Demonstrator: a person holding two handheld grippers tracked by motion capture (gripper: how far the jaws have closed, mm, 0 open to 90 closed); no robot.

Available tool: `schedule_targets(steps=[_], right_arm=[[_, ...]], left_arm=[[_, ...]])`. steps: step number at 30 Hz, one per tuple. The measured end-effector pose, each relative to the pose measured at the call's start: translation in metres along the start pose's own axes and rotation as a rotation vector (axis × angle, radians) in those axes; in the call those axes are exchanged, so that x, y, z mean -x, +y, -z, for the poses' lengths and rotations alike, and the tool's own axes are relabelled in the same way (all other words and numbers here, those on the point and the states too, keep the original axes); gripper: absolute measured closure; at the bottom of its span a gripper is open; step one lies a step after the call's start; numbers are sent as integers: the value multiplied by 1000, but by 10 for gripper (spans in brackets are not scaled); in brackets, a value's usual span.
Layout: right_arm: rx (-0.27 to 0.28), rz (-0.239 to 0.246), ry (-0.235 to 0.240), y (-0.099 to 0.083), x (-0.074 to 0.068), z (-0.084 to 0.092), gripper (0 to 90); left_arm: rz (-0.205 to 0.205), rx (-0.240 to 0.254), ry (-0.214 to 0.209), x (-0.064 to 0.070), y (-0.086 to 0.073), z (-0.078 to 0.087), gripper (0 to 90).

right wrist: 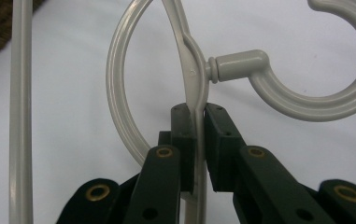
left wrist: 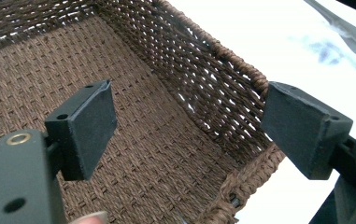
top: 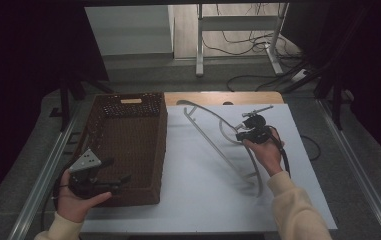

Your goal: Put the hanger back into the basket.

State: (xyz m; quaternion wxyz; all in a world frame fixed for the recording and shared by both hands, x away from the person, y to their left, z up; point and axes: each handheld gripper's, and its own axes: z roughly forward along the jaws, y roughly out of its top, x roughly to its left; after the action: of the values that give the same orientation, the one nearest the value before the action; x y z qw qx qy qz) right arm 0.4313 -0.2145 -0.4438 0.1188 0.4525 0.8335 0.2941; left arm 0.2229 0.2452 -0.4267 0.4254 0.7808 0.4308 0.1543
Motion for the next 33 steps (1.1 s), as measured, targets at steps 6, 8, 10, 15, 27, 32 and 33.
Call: schedule_targets(steps=[6, 8, 10, 15, 27, 32, 33], right_arm=[[55, 31, 27, -2, 3, 27, 825], [65, 43, 36, -3, 3, 35, 825], [67, 57, 47, -4, 2, 40, 825], [62, 116, 81, -9, -3, 48, 825], [45, 240, 141, -23, -23, 65, 825], [35, 271, 154, -27, -31, 66, 825], [35, 275, 159, -28, -33, 66, 825]], left_arm=[[4, 13, 11, -1, 0, 1, 186], [5, 12, 10, -1, 1, 2, 187], [4, 10, 9, 0, 1, 1, 186], [1, 4, 4, 1, 1, 0, 185], [0, 15, 4, 1, 3, 3, 185], [-2, 16, -1, 3, 4, 3, 185], [-3, 16, -2, 3, 5, 3, 185]])
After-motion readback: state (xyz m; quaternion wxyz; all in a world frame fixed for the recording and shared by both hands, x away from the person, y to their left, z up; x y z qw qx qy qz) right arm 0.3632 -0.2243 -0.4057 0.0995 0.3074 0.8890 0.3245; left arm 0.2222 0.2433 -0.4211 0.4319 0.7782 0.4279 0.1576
